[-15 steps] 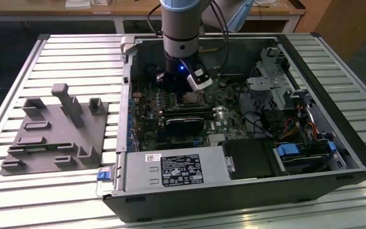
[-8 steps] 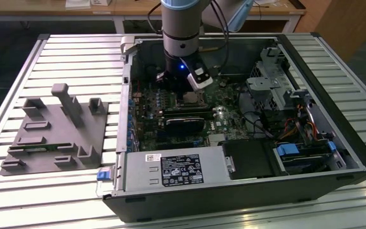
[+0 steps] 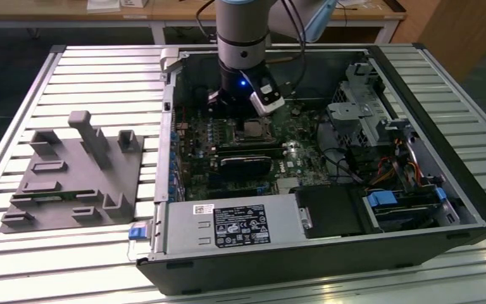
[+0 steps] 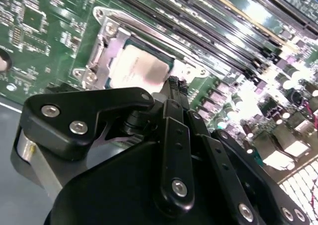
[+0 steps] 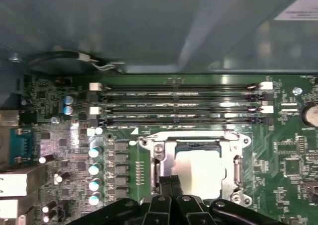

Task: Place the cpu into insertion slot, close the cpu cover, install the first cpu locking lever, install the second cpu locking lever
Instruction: 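Close the cpu cover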

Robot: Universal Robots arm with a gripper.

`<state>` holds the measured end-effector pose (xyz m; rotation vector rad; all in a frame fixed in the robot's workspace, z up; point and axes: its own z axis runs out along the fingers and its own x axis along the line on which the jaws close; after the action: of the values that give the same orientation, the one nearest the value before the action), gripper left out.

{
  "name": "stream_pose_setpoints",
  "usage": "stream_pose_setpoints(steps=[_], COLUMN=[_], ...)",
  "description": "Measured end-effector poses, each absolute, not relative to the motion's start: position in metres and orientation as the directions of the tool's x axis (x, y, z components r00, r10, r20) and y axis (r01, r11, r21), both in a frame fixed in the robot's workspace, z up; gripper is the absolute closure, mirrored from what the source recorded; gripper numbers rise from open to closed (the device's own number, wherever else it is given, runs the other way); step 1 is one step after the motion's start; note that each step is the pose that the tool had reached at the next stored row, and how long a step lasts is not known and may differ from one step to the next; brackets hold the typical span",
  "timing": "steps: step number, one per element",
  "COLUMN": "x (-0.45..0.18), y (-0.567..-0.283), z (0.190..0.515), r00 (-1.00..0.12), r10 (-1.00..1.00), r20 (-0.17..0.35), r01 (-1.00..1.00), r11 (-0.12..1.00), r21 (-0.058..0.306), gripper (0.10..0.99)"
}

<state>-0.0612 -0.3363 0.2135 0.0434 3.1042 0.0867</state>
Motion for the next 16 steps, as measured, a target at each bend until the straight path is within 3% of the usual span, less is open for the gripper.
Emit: stream_pose_setpoints(steps=[16], x=[-0.041], y=[-0.336], z=[0.226], r00=[-0.999], r10=[0.029], r20=[-0.034], r01=[0.027], r11=[0.998], r21=[0.056], gripper=[0.98])
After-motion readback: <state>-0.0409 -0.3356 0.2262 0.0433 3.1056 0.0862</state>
